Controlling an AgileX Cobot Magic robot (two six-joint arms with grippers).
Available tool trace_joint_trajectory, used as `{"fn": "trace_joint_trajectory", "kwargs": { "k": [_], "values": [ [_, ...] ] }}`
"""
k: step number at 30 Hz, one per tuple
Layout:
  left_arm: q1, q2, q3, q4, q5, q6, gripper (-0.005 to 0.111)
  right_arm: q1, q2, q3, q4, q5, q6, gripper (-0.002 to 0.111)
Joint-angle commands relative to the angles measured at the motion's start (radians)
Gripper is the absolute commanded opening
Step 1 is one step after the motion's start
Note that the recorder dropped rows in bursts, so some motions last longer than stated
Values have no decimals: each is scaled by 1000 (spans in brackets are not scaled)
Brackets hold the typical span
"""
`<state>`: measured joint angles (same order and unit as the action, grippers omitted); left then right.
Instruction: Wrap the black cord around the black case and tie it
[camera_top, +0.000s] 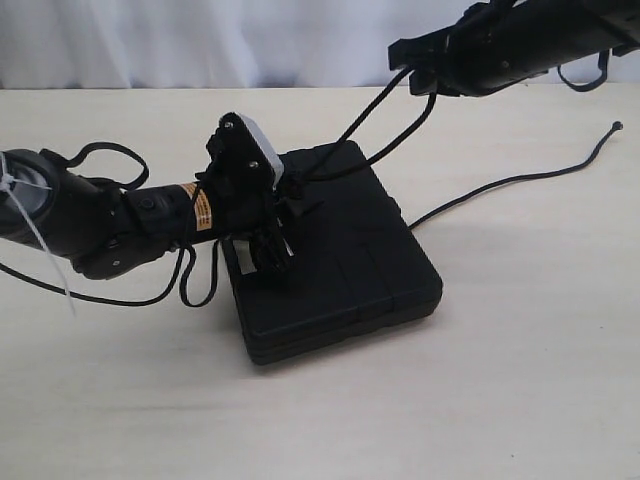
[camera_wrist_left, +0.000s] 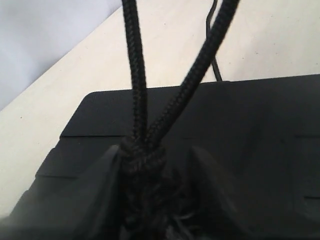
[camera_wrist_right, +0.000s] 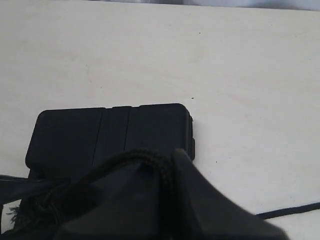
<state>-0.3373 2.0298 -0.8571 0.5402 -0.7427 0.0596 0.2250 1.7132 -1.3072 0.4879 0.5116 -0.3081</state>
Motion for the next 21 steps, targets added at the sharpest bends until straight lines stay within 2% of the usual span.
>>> {"fn": "trace_joint_trajectory", "kwargs": {
  "k": [1, 3, 6, 8, 11, 16, 21],
  "values": [
    [0, 3, -7, -2, -42, -13, 15, 0, -10, -5, 1, -14, -31, 8],
    [0, 3, -7, -2, -45, -13, 7, 0, -10, -5, 1, -7, -31, 14],
    [0, 3, -7, -7, -45, -13, 0, 0, -10, -5, 1, 2, -10, 30],
    [0, 3, -7, -12, -45, -13, 0, -4, -12, -11, 1, 17, 10, 45],
    [0, 3, -7, -14, -47, -11, 0, -30, -16, -60, -5, 91, 17, 61],
    [0, 3, -7, -14, -48, -7, 0, -151, -16, -191, -10, 296, 62, 63],
    [0, 3, -7, -8, -49, -4, 0, -283, -12, -217, -132, 318, 168, 63]
  ]
}}
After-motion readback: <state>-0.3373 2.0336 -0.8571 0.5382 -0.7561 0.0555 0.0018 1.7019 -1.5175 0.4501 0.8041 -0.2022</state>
